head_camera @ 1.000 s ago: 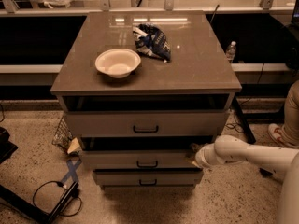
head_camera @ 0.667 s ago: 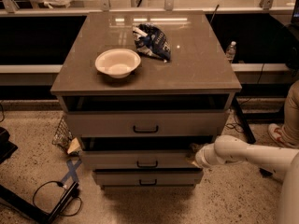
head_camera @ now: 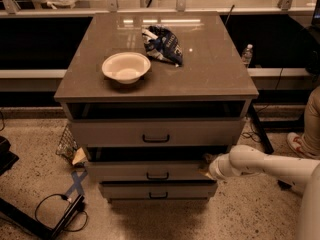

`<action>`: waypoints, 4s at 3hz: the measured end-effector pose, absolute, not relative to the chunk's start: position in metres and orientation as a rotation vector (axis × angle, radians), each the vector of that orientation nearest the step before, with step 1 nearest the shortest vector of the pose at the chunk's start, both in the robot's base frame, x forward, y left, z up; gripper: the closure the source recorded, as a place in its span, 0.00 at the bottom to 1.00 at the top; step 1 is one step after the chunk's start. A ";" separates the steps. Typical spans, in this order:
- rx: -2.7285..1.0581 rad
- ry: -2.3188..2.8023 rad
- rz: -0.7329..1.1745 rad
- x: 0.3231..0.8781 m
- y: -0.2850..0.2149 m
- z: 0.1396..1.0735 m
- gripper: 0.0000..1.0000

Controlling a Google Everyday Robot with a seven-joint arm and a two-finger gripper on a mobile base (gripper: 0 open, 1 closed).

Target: Open middle drawer

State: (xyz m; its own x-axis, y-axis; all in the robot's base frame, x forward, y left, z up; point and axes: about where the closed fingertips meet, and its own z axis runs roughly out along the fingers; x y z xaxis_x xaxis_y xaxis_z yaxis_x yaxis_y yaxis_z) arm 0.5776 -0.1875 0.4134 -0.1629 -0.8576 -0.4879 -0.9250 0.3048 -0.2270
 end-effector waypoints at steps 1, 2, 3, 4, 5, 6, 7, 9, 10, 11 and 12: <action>-1.577 2.045 0.166 0.578 -0.188 0.413 0.75; -1.577 2.045 0.166 0.578 -0.187 0.413 0.51; -1.578 2.045 0.166 0.578 -0.187 0.413 0.28; -1.578 2.045 0.166 0.578 -0.187 0.413 0.05; -1.579 2.045 0.169 0.577 -0.186 0.412 0.00; -1.579 2.045 0.169 0.577 -0.186 0.412 0.00; -1.581 2.044 0.173 0.576 -0.185 0.411 0.18; -1.657 2.153 0.137 0.530 -0.193 0.421 0.64; -1.670 2.173 0.130 0.522 -0.194 0.425 0.87; -1.670 2.173 0.130 0.522 -0.194 0.433 1.00; -1.690 2.282 0.217 0.474 -0.198 0.428 1.00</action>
Offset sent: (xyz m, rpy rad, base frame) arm 0.0000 0.0000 0.0000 0.0000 0.0000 0.0000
